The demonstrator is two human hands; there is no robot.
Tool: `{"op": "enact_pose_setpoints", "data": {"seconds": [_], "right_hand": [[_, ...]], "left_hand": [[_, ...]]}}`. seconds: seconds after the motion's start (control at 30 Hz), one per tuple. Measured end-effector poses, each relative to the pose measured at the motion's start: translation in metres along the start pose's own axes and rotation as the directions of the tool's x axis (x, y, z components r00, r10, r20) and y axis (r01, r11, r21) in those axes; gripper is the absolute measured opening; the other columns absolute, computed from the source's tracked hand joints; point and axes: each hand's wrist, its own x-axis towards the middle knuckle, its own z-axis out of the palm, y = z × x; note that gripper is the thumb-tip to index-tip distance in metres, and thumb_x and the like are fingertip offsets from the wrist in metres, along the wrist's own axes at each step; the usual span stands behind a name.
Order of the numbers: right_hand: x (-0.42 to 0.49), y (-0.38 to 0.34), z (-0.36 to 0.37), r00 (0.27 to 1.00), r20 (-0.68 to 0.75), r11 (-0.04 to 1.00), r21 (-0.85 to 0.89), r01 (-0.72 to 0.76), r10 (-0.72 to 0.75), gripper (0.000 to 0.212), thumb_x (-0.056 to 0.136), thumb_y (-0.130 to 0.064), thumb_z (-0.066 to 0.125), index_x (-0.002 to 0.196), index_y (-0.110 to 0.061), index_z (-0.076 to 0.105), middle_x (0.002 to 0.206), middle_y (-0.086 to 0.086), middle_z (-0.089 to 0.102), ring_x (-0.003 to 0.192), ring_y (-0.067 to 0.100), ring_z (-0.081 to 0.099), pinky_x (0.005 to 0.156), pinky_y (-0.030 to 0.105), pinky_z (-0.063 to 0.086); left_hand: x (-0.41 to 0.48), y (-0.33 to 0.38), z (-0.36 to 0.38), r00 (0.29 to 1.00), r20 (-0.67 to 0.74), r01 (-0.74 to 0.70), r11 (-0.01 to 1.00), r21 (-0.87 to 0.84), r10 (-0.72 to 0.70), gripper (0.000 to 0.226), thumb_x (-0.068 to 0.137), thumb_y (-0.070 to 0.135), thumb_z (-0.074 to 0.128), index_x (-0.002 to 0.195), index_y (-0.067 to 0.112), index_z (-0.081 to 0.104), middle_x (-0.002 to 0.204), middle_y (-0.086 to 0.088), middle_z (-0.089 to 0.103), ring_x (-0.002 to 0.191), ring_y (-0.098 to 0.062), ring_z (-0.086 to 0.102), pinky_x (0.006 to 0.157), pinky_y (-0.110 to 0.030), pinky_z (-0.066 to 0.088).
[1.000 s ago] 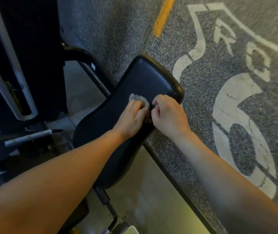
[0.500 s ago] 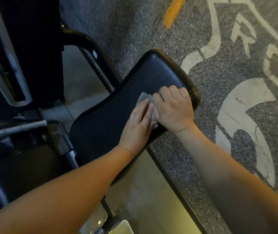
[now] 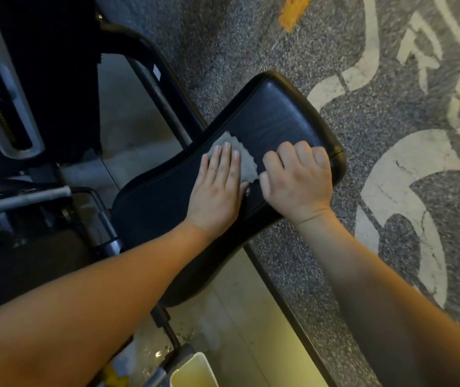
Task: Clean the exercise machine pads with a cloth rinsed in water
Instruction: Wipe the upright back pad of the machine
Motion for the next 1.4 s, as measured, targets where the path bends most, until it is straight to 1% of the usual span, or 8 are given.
{"op": "enact_pose_setpoints", "data": {"seconds": [0.27,0.57,0.77,0.87,1.03,1.23,1.3,1.4], "right_hand": [[0.001,-0.002,0.001,0.998,0.059,0.999,-0.010,-0.030,0.031,0.011,0.083,-0.021,0.052,0.074,-0.018,0.047,0.072,0.006,0.045,0.068,0.029,0.044,0.063,0.042,0.028],[0.005,-0.009,-0.001,0.991,0.107,0.997,-0.007,-0.081,0.082,0.014,0.077,-0.026,0.054,0.074,-0.015,0.046,0.073,0.008,0.046,0.070,0.030,0.045,0.064,0.043,0.029],[0.007,-0.024,0.009,0.986,0.092,0.991,-0.030,-0.134,0.136,0.014,0.078,-0.025,0.053,0.070,-0.016,0.046,0.071,0.006,0.044,0.068,0.029,0.044,0.062,0.043,0.029],[0.008,-0.023,0.009,0.989,0.069,0.991,-0.031,-0.130,0.132,0.015,0.079,-0.024,0.053,0.069,-0.016,0.045,0.070,0.006,0.043,0.067,0.029,0.043,0.061,0.043,0.028],[0.008,-0.025,0.009,0.985,0.091,0.989,-0.024,-0.143,0.145,0.015,0.079,-0.025,0.055,0.070,-0.015,0.048,0.072,0.008,0.047,0.069,0.031,0.046,0.063,0.044,0.031],[0.008,-0.024,0.011,0.990,0.076,0.993,-0.012,-0.122,0.122,0.014,0.078,-0.023,0.055,0.069,-0.015,0.048,0.071,0.008,0.046,0.067,0.031,0.045,0.061,0.044,0.031],[0.007,-0.025,0.011,0.991,0.064,0.993,-0.018,-0.120,0.121,0.014,0.079,-0.022,0.054,0.068,-0.015,0.047,0.070,0.008,0.046,0.066,0.030,0.045,0.060,0.044,0.030],[0.006,-0.025,0.012,0.992,0.051,0.994,-0.025,-0.110,0.112,0.015,0.080,-0.022,0.052,0.067,-0.016,0.047,0.068,0.007,0.045,0.065,0.029,0.043,0.060,0.043,0.029]], "left_hand": [[-0.049,-0.026,0.011,0.996,0.072,-0.053,0.999,0.011,0.052,0.062,0.111,0.036,0.026,0.154,-0.007,0.016,0.161,-0.031,0.018,0.154,-0.042,0.012,0.121,-0.057,0.023],[0.037,-0.042,-0.018,0.992,0.030,-0.125,0.992,-0.016,0.125,0.065,0.111,0.041,0.027,0.160,0.002,0.013,0.167,-0.022,0.009,0.156,-0.035,0.005,0.125,-0.050,0.017],[-0.011,-0.067,-0.004,0.977,0.165,0.145,0.988,-0.061,-0.133,0.067,0.109,0.046,0.015,0.161,0.006,0.004,0.169,-0.017,0.003,0.157,-0.029,0.001,0.126,-0.048,0.013],[0.009,-0.061,-0.010,0.975,0.163,0.180,0.968,-0.174,-0.152,0.067,0.108,0.043,0.017,0.161,0.006,0.002,0.169,-0.014,0.000,0.157,-0.027,-0.001,0.127,-0.046,0.007],[0.081,-0.046,-0.033,0.995,0.082,-0.029,0.970,-0.240,0.050,0.065,0.110,0.040,0.025,0.162,0.007,0.002,0.170,-0.013,-0.002,0.157,-0.028,-0.003,0.127,-0.046,0.010],[0.132,-0.036,-0.051,0.934,-0.020,-0.356,0.929,-0.097,0.356,0.061,0.110,0.038,0.032,0.161,0.008,0.017,0.168,-0.015,0.012,0.156,-0.036,0.006,0.124,-0.051,0.016],[0.121,-0.049,-0.043,0.925,-0.038,-0.380,0.923,-0.063,0.379,0.059,0.111,0.037,0.035,0.160,0.007,0.022,0.167,-0.018,0.017,0.155,-0.039,0.011,0.123,-0.053,0.020],[0.083,-0.066,-0.026,0.959,-0.042,-0.281,0.955,-0.097,0.279,0.056,0.110,0.033,0.039,0.158,0.007,0.027,0.165,-0.020,0.020,0.154,-0.039,0.015,0.123,-0.052,0.023]]}}
